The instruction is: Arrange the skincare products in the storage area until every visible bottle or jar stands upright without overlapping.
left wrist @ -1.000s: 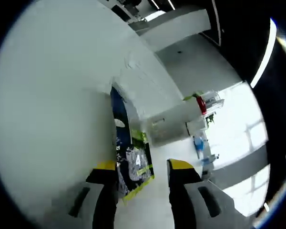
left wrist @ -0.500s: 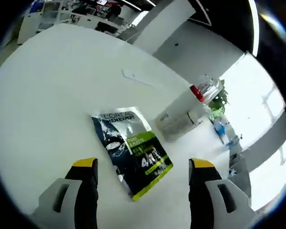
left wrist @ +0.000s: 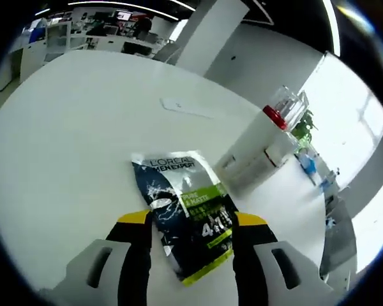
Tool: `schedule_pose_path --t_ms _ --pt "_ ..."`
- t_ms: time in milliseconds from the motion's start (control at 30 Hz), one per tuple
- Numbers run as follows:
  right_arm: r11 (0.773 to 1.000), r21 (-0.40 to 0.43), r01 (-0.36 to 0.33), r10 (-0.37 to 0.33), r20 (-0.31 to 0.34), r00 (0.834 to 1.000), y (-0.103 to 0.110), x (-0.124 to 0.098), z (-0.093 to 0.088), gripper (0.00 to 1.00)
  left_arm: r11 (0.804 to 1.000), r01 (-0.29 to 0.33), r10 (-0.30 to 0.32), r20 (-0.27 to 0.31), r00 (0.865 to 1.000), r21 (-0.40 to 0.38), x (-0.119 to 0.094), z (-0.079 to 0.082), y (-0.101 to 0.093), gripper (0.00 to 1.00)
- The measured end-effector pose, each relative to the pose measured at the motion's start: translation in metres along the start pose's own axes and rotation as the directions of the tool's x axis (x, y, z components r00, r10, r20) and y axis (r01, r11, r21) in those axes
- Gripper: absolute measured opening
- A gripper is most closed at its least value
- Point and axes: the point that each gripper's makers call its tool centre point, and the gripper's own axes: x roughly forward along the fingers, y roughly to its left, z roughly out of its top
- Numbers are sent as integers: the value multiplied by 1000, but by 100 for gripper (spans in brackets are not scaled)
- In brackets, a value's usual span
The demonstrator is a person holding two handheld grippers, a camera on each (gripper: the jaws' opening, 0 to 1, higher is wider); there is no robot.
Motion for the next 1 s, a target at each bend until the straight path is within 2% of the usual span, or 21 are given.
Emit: schedule_pose_path --t_ms 167,267,367,433,533,567,633,733,767,833,867,933,1000 --pt "1000 -4 0 0 -5 1000 0 1 -1 46 999 -39 39 18 999 -5 8 4 1 43" --pt "1000 -1 -1 1 -11 1000 0 1 -2 46 999 -42 42 30 999 -2 13 4 -4 45" --pt "1000 1 -3 3 -14 1000 0 1 -2 46 999 -41 41 36 999 -2 15 5 -2 48" --pt "1000 0 -7 7 -13 1000 1 1 -2 46 999 -49 49 37 998 3 11 5 -5 55" --pt "1000 4 -20 20 -7 1000 4 1 -1 46 997 -78 77 32 997 21 -2 1 -4 60" --pt "1000 6 -25 25 -5 1000 4 1 -1 46 996 -84 83 19 996 42 -10 -6 -6 60" --pt "999 20 -44 44 1 999 7 0 0 46 995 -68 69 -11 998 67 -23 -19 -13 58" --pt "997 41 -72 71 8 997 9 0 2 46 998 -29 30 -17 999 57 -47 -36 -28 54" --pt "996 48 -79 79 9 997 10 -1 2 46 997 14 -13 -15 1000 81 -49 -41 -33 54" --pt "994 65 -93 93 16 996 11 -1 3 47 995 14 -11 -35 999 100 -65 -54 -38 52" --pt "992 74 -103 102 17 995 12 -1 4 47 987 0 6 -36 999 163 -79 -61 -37 51" --pt "988 91 -126 124 23 992 14 -1 5 48 981 -32 30 14 999 191 -105 -67 -36 54" --pt "984 93 -154 152 24 988 19 -1 5 48 983 -66 59 45 997 174 -128 -71 -33 54"
